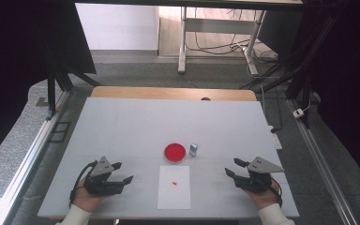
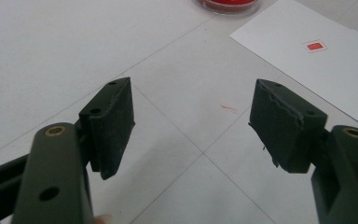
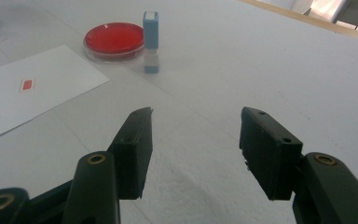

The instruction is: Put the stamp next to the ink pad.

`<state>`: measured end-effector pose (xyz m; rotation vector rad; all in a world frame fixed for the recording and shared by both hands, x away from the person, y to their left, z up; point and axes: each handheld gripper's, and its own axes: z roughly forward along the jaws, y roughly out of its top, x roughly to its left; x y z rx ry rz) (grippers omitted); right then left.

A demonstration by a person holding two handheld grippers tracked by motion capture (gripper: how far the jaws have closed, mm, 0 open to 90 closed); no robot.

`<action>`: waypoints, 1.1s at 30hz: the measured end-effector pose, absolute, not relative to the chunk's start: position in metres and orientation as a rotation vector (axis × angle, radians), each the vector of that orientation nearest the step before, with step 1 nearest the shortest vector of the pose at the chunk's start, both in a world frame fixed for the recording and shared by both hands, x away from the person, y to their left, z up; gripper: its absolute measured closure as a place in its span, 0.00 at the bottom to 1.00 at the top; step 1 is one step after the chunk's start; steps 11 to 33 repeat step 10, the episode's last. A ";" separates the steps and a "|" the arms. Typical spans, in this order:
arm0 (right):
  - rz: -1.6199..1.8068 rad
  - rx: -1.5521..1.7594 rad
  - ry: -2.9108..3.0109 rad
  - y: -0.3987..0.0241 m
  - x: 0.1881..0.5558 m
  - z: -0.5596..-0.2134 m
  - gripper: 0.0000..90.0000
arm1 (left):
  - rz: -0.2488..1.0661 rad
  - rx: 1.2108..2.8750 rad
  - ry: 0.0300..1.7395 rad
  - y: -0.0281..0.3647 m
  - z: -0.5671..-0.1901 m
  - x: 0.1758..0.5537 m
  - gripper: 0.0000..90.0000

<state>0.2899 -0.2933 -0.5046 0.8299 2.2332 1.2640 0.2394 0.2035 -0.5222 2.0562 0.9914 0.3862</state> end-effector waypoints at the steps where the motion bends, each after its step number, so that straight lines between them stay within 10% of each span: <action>1: 1.270 0.827 2.238 -0.294 0.290 -0.505 0.49 | 0.388 2.056 0.992 0.204 -0.522 0.240 0.34; 33: 1.272 0.829 2.237 -0.295 0.290 -0.506 0.48 | 0.398 2.061 0.994 0.204 -0.523 0.240 0.33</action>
